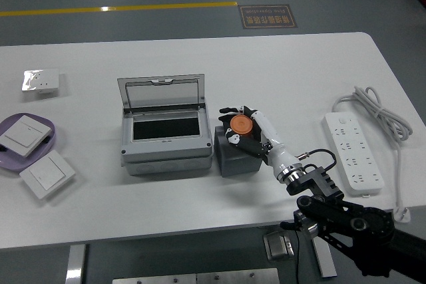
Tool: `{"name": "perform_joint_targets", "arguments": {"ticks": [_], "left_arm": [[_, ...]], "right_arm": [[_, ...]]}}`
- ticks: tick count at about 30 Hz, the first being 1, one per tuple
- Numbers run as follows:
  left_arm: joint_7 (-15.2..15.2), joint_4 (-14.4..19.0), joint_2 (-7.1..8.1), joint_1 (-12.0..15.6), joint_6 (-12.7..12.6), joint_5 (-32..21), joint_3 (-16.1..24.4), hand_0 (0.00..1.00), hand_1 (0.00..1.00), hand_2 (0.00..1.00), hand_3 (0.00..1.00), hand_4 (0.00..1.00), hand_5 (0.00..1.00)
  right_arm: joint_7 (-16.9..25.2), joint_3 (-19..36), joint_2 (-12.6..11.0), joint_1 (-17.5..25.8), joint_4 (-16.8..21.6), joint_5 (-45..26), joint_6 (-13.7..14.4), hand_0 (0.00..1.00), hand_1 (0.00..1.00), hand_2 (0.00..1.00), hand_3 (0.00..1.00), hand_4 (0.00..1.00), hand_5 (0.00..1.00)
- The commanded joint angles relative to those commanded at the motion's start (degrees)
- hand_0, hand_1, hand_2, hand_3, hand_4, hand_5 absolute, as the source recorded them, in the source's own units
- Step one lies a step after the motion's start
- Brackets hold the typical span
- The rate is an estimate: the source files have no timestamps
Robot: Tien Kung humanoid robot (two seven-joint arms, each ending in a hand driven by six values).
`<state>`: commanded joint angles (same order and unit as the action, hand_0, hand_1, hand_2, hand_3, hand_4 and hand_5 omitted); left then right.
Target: Pick up the cylinder from the cube,place it in the box,flap close box
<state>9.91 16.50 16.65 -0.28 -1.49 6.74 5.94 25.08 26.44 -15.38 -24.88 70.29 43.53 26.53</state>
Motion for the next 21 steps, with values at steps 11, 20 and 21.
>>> {"name": "perform_joint_targets", "arguments": {"ticks": [11,20,21], "left_arm": [[-0.46,-0.03,-0.04,0.06,-0.21,-0.10,0.03,0.637,0.601,0.554,0.618,0.705,0.233],[-0.61,-0.04,-0.07,0.07,-0.28,-0.03,0.12,0.637,0.601,0.553,0.618,0.705,0.232],[-0.62,-0.05,-0.07,0.06,-0.30,-0.01,0.14,0.637,0.601,0.553,0.618,0.705,0.232]], "right_arm": [[0.32,1.97,0.02,0.51,1.43,0.39,0.44,0.756,0.626,0.543,0.505,0.002,0.002],[0.38,4.70,-0.35,1.22,6.23,2.47,1.60,0.727,0.612,0.529,0.428,0.040,0.002],[0.33,4.90,-0.42,1.23,7.03,2.80,1.89,0.727,0.612,0.529,0.428,0.040,0.002]]}}
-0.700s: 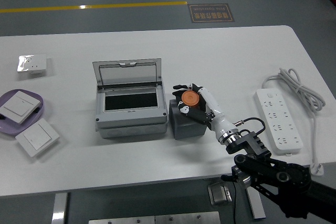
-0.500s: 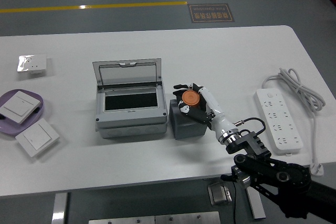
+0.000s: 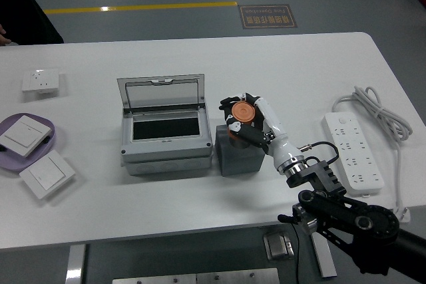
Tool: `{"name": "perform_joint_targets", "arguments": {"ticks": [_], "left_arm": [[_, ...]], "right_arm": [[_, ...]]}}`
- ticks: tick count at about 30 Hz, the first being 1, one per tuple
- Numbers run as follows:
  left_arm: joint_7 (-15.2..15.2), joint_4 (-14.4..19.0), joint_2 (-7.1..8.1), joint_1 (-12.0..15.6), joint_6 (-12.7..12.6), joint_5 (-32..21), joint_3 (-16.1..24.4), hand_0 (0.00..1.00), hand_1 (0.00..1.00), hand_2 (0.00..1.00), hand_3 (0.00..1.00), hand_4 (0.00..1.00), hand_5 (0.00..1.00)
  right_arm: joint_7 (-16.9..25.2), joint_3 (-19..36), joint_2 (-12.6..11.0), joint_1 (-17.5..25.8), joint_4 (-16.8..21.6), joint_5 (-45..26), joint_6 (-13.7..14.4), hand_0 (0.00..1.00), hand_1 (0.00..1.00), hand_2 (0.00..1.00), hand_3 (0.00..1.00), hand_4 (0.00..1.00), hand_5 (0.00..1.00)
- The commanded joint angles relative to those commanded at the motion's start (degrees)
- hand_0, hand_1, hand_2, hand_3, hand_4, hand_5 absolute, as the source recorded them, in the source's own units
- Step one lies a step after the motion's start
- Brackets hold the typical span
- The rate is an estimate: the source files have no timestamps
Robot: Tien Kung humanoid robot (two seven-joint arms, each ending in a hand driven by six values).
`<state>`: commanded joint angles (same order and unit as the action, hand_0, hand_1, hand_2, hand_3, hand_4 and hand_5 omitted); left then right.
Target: Pick up the cylinder from the cube,place it in the box,flap close box
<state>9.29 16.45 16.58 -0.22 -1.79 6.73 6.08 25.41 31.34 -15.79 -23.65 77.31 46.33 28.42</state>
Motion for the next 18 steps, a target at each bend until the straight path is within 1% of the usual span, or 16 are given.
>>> {"name": "perform_joint_targets", "arguments": {"ticks": [1,3,6,7,10,12,13,18], "left_arm": [[-0.01,0.00,0.00,0.00,-0.02,0.01,0.01,0.637,0.600,0.553,0.619,0.706,0.231],[0.01,-0.01,-0.01,0.00,-0.04,0.13,0.12,0.637,0.600,0.553,0.619,0.706,0.231],[0.09,-0.03,-0.01,0.03,-0.08,0.33,0.30,0.637,0.600,0.553,0.619,0.706,0.231],[0.11,-0.03,-0.01,0.04,-0.08,0.38,0.33,0.637,0.601,0.553,0.619,0.705,0.230],[0.17,-0.03,0.00,0.04,-0.09,0.55,0.46,0.637,0.601,0.553,0.619,0.705,0.230],[0.23,-0.04,0.02,0.03,-0.10,0.67,0.56,0.637,0.601,0.553,0.619,0.705,0.230],[0.27,-0.04,0.05,0.03,-0.10,0.77,0.62,0.637,0.599,0.554,0.621,0.707,0.232],[0.50,-0.04,0.16,0.01,-0.12,1.26,0.98,0.637,0.599,0.554,0.621,0.707,0.232]], "right_arm": [[-0.09,0.15,-0.06,-0.02,0.72,0.36,0.24,0.694,0.570,0.504,0.406,0.100,0.002],[-0.52,0.42,-0.18,-0.21,2.58,1.59,0.74,0.694,0.570,0.504,0.406,0.100,0.002],[-2.37,0.76,-0.27,-1.01,5.96,5.11,1.25,0.694,0.570,0.504,0.406,0.100,0.002],[-3.06,0.80,-0.23,-1.35,6.94,6.22,1.28,0.662,0.545,0.490,0.391,0.126,0.002],[-5.47,0.60,0.10,-2.83,10.01,10.24,1.11,0.662,0.545,0.490,0.391,0.126,0.002],[-6.66,0.28,0.45,-3.85,11.24,12.61,1.02,0.662,0.545,0.490,0.391,0.126,0.002],[-7.38,0.01,0.71,-4.55,11.76,14.01,0.99,0.292,0.318,0.437,0.348,0.139,0.002],[-11.20,-1.64,2.14,-7.92,12.57,20.48,0.48,0.292,0.318,0.437,0.348,0.139,0.002]]}}
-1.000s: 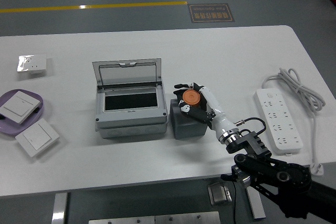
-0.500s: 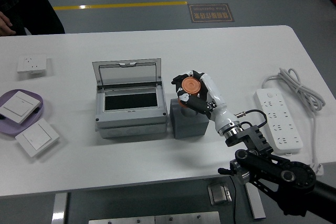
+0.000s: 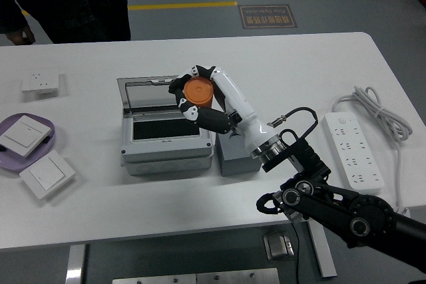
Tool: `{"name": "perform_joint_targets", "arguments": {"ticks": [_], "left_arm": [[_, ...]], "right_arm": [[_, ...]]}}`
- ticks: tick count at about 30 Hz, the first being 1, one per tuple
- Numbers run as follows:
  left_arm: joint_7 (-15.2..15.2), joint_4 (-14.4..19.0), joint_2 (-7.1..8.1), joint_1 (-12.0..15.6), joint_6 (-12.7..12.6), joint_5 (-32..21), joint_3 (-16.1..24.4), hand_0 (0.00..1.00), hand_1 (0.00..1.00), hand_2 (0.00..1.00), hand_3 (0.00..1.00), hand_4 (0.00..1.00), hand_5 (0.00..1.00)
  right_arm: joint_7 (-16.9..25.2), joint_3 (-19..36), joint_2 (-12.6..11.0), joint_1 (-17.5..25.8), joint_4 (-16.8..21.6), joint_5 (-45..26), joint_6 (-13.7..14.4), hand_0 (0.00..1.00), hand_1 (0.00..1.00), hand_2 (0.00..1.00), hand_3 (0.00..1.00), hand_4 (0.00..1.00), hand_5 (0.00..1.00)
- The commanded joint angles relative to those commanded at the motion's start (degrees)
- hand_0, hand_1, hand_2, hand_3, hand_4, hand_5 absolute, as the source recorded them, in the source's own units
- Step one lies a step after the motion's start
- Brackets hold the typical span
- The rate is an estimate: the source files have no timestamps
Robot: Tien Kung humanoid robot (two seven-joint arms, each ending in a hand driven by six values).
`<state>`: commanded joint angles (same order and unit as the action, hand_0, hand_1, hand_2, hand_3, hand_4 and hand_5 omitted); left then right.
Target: Pick up the cylinder from the cube,place it in the box,flap close box
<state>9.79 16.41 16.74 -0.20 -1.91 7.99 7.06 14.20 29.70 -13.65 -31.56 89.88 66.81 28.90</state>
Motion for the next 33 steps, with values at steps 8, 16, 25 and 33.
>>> {"name": "perform_joint_targets", "arguments": {"ticks": [8,16,25,33], "left_arm": [[0.23,0.00,0.20,-0.16,-0.01,0.58,0.41,0.636,0.598,0.553,0.619,0.709,0.241],[0.33,0.01,0.32,-0.22,-0.01,0.92,0.58,0.636,0.598,0.552,0.619,0.709,0.244],[0.54,0.00,0.50,-0.39,-0.01,1.53,0.97,0.635,0.598,0.552,0.620,0.710,0.245],[0.64,0.03,0.62,-0.63,-0.01,1.96,1.19,0.635,0.598,0.552,0.620,0.708,0.243]], "right_arm": [[-9.52,-2.90,2.42,-4.85,-0.80,12.86,-3.80,0.002,0.110,0.363,0.278,0.046,0.002],[-18.48,-5.62,3.71,-8.08,-2.47,24.69,-9.79,0.002,0.079,0.364,0.266,0.041,0.002],[-29.45,-8.47,6.44,-11.19,-7.70,39.13,-14.50,0.002,0.079,0.373,0.272,0.090,0.002],[-29.84,-10.23,9.14,-12.37,-15.26,41.25,-8.54,0.002,0.099,0.396,0.296,0.089,0.002]]}}
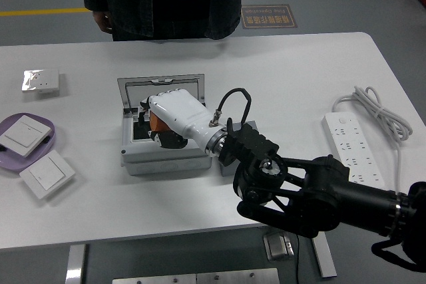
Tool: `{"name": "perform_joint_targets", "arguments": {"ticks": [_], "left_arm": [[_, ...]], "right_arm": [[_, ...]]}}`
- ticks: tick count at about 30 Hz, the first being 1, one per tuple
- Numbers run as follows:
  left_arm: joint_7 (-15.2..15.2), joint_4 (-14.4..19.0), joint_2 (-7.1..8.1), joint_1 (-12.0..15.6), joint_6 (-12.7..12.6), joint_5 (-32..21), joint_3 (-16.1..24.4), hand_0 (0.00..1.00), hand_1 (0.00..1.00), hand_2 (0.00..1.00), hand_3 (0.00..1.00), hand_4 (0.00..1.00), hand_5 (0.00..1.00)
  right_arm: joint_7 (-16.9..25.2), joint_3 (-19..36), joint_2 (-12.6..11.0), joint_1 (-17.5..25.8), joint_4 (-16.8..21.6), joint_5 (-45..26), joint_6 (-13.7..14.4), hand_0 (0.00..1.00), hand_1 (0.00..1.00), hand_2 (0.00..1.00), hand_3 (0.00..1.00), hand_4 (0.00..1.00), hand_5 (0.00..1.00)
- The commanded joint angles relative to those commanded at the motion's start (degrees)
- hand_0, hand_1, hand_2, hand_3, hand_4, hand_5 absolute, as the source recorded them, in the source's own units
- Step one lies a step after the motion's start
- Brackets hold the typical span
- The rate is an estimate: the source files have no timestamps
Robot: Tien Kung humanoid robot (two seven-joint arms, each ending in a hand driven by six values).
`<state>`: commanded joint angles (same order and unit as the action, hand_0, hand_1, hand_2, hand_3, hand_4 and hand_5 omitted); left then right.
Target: Pick up the cylinder from the cube,place it in the box,flap close box
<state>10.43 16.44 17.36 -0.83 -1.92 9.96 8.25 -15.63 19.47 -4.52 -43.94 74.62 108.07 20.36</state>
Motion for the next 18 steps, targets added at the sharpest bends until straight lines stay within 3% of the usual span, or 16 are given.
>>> {"name": "perform_joint_targets", "arguments": {"ticks": [3,4,9,10,15,16,18], "left_arm": [[0.03,0.01,-0.04,0.03,-0.01,0.11,0.06,0.635,0.598,0.552,0.620,0.708,0.243],[0.02,0.02,-0.04,0.05,-0.01,0.11,0.06,0.633,0.598,0.552,0.620,0.707,0.242],[0.00,0.03,-0.04,0.09,0.00,0.13,0.02,0.633,0.598,0.552,0.620,0.707,0.242],[-0.04,0.03,-0.04,0.08,0.00,0.06,-0.04,0.633,0.598,0.552,0.620,0.708,0.243],[-0.11,0.03,-0.01,-0.06,0.02,0.01,-0.10,0.633,0.598,0.552,0.620,0.708,0.243],[-0.12,0.03,0.00,-0.12,0.02,0.01,-0.12,0.633,0.598,0.552,0.620,0.707,0.242],[-0.12,0.04,-0.01,-0.21,0.02,0.00,-0.12,0.633,0.598,0.552,0.620,0.707,0.242]], "right_arm": [[2.65,-0.13,0.72,0.49,-3.46,-3.61,2.69,0.002,0.099,0.396,0.296,0.089,0.002],[3.12,-0.31,0.90,0.56,-4.32,-4.61,2.90,0.002,0.180,0.464,0.374,0.158,0.002],[2.55,-1.29,1.76,0.89,-7.10,-5.94,2.51,0.002,0.180,0.464,0.374,0.158,0.002],[2.22,-1.42,1.84,0.91,-7.27,-5.69,2.43,0.211,0.424,0.560,0.572,0.453,0.002],[1.36,-1.52,2.00,0.82,-7.32,-4.30,2.73,0.211,0.424,0.560,0.572,0.453,0.002],[1.33,-1.44,2.00,0.78,-7.27,-4.10,2.80,0.913,0.829,0.838,0.876,0.735,0.399],[1.39,-1.35,1.98,0.70,-7.26,-3.89,2.98,0.913,0.829,0.838,0.876,0.735,0.399]]}}
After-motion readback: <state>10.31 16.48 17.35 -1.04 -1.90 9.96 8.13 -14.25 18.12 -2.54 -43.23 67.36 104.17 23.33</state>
